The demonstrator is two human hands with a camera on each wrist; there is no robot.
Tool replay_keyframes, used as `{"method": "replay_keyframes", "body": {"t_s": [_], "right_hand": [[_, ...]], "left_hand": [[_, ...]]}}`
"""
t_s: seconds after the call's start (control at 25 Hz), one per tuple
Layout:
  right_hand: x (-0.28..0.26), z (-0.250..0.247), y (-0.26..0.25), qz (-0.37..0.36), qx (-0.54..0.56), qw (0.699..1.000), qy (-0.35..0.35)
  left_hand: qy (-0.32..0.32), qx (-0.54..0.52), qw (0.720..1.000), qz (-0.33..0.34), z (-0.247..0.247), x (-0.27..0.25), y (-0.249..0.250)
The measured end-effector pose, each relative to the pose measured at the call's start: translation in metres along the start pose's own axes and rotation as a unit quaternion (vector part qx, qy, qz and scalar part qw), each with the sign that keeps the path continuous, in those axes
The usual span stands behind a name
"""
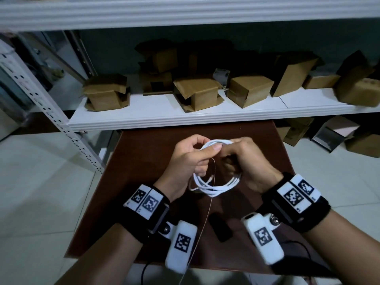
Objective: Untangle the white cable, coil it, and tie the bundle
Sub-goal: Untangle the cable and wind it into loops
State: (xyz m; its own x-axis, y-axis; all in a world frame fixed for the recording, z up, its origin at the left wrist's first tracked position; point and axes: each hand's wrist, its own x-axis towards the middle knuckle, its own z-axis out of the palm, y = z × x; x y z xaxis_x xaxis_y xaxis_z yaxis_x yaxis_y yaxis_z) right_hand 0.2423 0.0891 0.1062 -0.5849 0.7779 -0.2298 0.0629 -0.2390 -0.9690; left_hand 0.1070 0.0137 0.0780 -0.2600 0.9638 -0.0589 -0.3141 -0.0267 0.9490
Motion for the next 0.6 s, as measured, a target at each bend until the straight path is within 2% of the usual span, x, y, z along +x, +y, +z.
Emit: {"method": "replay_keyframes", "body": {"t_s": [0.08, 0.16, 0.24, 0.32, 0.52, 0.6], "right_hand": [[0.003, -0.004, -0.004, 0.007, 0.065, 0.997, 0.029], [0.004, -0.005, -0.005, 0.013, 0.134, 0.99, 0.05], [0.005, -0.002, 0.0, 0.011, 0.194, 0.979, 0.059], [0.005, 0.001, 0.004, 0.005, 0.228, 0.972, 0.057], [0.004, 0.001, 0.004, 0.007, 0.264, 0.964, 0.037], [0.004, 0.001, 0.004, 0.007, 0.267, 0.963, 0.024]], "left_hand": [[-0.022, -0.061, 0.998, -0.017, -0.001, 0.0, 0.001], [-0.009, -0.138, 0.99, -0.026, 0.001, -0.001, -0.006], [0.003, -0.232, 0.971, -0.05, 0.006, -0.003, -0.011], [0.007, -0.283, 0.957, -0.064, 0.009, -0.005, -0.009], [-0.027, -0.273, 0.96, -0.062, 0.002, -0.003, 0.008], [-0.016, -0.23, 0.971, -0.057, 0.0, -0.001, 0.009]]}}
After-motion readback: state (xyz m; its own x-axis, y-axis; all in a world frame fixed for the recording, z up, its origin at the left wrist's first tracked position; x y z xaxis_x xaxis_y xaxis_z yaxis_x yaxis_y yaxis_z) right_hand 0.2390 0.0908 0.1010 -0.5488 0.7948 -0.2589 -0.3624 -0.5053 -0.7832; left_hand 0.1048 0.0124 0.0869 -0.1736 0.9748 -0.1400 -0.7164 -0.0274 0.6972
